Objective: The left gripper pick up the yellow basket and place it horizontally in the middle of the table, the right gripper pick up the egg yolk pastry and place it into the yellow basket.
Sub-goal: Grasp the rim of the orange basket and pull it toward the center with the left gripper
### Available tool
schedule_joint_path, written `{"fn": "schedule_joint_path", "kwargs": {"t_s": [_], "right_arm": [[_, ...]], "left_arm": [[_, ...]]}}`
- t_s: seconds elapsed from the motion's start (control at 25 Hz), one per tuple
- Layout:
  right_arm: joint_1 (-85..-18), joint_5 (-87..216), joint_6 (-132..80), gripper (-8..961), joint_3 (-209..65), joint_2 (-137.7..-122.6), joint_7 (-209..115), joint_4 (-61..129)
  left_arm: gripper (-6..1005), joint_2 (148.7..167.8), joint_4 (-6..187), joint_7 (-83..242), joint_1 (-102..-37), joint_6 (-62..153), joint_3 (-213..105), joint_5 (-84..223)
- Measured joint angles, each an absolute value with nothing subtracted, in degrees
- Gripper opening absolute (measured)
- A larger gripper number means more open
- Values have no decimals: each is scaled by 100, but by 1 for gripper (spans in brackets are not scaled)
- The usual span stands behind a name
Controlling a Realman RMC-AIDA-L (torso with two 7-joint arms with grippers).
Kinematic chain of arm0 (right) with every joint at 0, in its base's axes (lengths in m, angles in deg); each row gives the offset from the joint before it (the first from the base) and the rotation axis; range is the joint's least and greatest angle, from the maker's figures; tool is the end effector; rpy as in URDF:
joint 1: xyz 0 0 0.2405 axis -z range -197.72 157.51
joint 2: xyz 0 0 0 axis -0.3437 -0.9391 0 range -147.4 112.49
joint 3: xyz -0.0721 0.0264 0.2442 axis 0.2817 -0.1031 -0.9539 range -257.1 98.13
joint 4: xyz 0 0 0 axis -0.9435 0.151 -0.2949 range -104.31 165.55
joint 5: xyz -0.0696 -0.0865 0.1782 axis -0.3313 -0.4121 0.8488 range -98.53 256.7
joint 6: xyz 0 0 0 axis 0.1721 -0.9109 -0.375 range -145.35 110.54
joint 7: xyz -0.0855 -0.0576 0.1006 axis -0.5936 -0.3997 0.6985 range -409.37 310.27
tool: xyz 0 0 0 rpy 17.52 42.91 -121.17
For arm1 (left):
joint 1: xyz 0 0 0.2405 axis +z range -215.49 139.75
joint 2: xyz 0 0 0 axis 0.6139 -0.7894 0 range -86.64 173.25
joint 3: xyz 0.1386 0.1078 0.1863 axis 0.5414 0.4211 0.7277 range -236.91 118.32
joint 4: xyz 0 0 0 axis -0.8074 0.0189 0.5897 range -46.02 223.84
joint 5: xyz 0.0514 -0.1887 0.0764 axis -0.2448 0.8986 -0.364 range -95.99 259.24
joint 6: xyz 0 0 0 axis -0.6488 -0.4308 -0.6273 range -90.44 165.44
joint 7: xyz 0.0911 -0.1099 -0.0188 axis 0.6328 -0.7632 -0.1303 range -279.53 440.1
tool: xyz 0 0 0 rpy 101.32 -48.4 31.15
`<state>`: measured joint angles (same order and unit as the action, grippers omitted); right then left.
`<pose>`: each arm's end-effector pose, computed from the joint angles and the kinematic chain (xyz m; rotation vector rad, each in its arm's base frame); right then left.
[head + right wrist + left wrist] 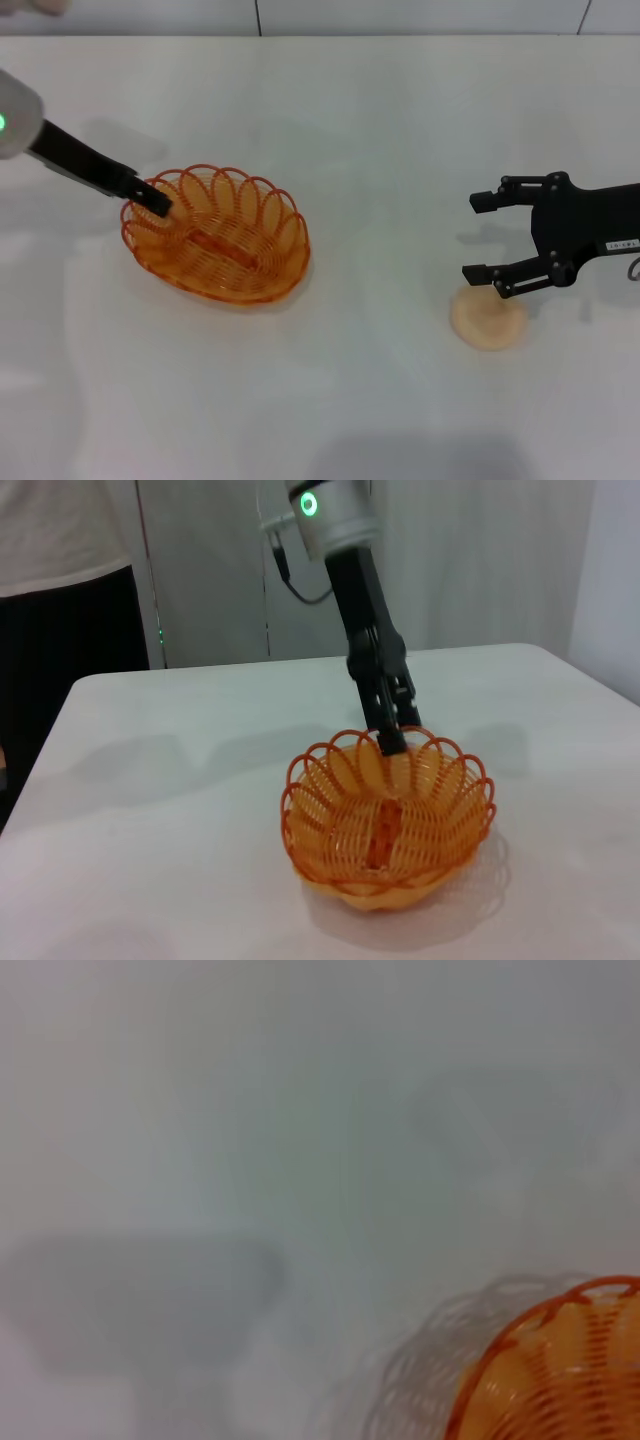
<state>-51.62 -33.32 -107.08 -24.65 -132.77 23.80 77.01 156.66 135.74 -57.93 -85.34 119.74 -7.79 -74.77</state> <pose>0.2353 0.3442 0.0132 -2.9114 0.1177 0.4359 -0.2454 0.4102 0.0424 -2.4010 -1.2669 0.3872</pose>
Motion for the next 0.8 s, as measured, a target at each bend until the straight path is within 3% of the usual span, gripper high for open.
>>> {"fn": "schedule_joint_path", "kwargs": {"t_s": [0.2, 0.68, 0.8], "right_arm": [[-5192, -3329, -10667, 883, -2457, -13277, 2340, 7695], [-5201, -3296, -10563, 883, -2455, -13277, 2331, 7705], [-5201, -3281, -10563, 882, -2455, -13281, 2324, 7706]], "left_arm": [[801, 15777, 13296, -5785, -8631, 11768, -728, -7487], [714, 15752, 13239, -5867, -8631, 11693, -726, -7476], [570, 15752, 13239, -5847, -8618, 11686, -727, -7462]]}}
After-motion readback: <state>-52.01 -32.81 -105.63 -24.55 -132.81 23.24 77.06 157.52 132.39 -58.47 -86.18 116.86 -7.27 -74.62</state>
